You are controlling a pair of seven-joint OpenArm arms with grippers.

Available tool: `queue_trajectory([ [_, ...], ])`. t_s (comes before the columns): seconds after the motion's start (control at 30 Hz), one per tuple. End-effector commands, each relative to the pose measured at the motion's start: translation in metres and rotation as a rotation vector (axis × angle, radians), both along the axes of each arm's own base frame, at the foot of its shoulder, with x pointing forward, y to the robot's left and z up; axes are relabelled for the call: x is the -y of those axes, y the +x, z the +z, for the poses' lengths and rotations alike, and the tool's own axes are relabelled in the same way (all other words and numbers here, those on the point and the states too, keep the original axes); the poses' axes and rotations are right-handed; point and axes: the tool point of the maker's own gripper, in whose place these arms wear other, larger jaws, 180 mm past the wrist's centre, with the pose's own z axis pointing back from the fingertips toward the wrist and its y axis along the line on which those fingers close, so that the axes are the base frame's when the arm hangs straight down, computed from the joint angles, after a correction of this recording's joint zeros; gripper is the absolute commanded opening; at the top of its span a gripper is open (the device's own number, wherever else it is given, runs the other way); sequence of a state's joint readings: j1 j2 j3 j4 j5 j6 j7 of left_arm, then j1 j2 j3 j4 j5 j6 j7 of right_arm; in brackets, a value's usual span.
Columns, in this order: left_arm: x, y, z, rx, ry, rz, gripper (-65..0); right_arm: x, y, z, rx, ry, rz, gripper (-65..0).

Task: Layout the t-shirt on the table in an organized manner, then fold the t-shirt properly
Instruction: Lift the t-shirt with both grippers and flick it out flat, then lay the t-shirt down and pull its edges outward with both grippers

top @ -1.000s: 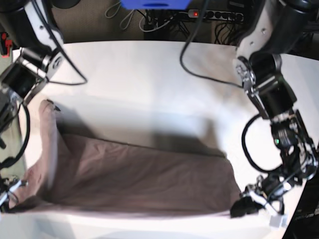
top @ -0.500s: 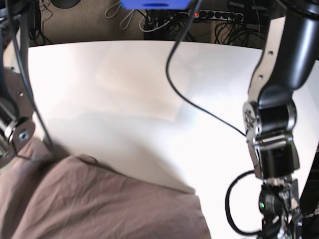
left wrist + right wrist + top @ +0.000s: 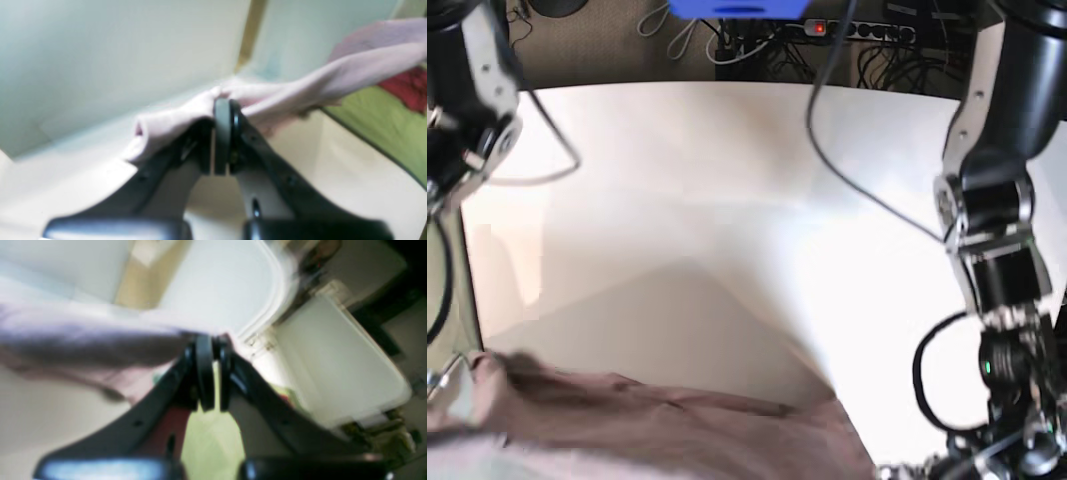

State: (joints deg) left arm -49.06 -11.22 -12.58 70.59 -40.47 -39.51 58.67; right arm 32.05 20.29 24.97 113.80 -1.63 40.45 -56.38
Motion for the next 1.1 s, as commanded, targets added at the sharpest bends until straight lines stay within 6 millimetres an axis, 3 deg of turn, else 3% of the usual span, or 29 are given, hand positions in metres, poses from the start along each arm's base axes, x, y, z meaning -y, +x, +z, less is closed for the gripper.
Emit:
queue_trajectory([
  [0.0, -0.007, -0.006, 0.015, 0.056, -0.013, 0.004, -64.8, 0.002, -0.009, 0.000, 0.022, 0.003, -0.007, -65.0],
  [0.13, -0.008, -0.041, -0.077, -0.102, -0.005, -0.002, -64.8, -0.001, -0.032, -0.078, -0.101, 0.144, 0.000, -65.0],
  [0.2, -0.005, -0.061, -0.113, -0.170, -0.003, -0.006, -64.8, -0.001, -0.048, -0.113, -0.150, 0.214, -0.007, -65.0],
  [0.43, -0.007, -0.132, -0.222, -0.429, 0.014, -0.005, -64.8, -0.034, -0.108, -0.214, -0.349, 0.408, 0.041, -65.0],
  [0.53, -0.024, -0.165, -0.259, -0.529, 0.060, 0.007, -64.8, -0.048, -0.140, -0.248, -0.448, 0.472, 0.052, -65.0],
  [0.73, -0.039, -0.207, -0.291, -0.628, 0.109, 0.010, -64.8, -0.055, -0.187, -0.284, -0.591, 0.504, 0.023, -65.0],
  [0.93, -0.050, -0.222, -0.271, -0.561, 0.186, 0.005, -64.8, -0.048, -0.215, -0.297, -0.684, 0.472, 0.004, -65.0],
  [1.07, -0.039, -0.235, -0.250, -0.490, 0.221, -0.027, -64.8, -0.037, -0.221, -0.296, -0.693, 0.450, -0.018, -65.0],
])
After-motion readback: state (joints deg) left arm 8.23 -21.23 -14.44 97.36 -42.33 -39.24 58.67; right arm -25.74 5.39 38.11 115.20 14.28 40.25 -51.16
